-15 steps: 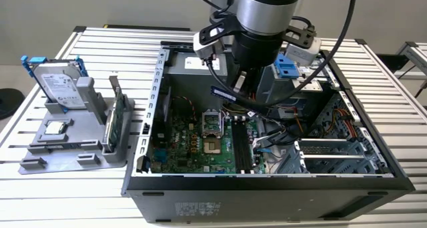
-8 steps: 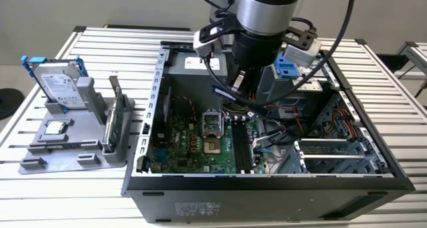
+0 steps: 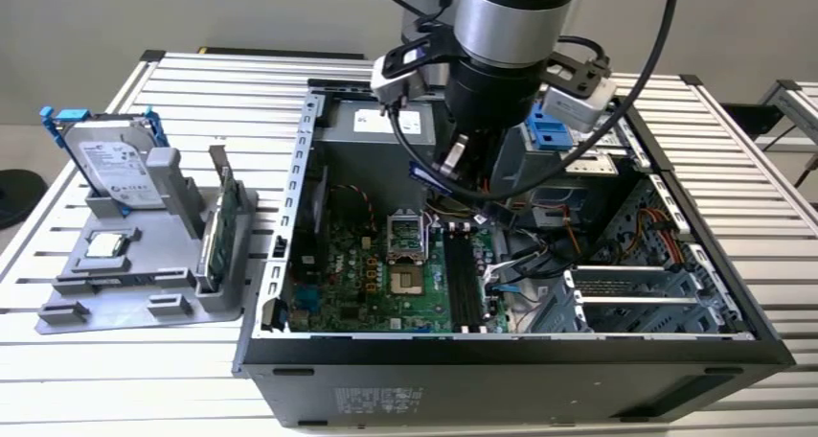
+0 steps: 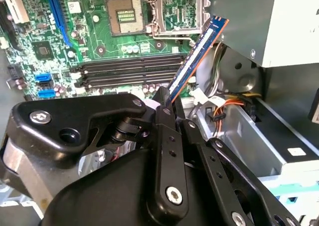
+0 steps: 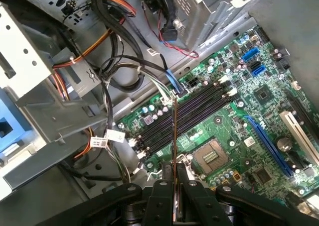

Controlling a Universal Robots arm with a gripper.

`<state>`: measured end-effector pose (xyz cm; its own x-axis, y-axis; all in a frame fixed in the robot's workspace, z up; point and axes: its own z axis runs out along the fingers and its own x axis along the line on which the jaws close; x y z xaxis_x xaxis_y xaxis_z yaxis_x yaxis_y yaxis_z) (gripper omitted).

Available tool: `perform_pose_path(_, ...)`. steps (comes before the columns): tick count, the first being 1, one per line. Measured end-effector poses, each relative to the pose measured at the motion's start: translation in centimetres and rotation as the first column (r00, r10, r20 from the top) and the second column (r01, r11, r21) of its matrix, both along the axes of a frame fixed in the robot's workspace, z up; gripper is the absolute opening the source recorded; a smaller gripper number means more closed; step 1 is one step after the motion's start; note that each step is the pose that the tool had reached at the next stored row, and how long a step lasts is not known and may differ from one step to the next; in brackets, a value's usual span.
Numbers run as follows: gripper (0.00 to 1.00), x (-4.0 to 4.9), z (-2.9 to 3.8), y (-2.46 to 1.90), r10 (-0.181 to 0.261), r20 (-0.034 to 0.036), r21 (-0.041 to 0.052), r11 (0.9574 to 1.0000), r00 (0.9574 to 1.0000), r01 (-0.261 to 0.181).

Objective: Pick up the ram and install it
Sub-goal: 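Insert the ram into the slot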

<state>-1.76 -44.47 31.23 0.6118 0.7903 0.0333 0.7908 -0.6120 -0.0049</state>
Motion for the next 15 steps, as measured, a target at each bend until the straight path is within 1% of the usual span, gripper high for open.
perform_pose_path(7, 0.0, 0.04, 0.0, -0.02, -0.054, 0.0, 0.0001, 0.9985, 0.9985, 0.054)
perform_pose_path(12, 0.0, 0.04, 0.0, -0.06, -0.095, 0.0, 0.0, 0.9955, 0.9955, 0.095)
perform_pose_path(15, 0.0, 0.05, 0.0, -0.08, -0.122, 0.0, 0.0, 0.9926, 0.9926, 0.122)
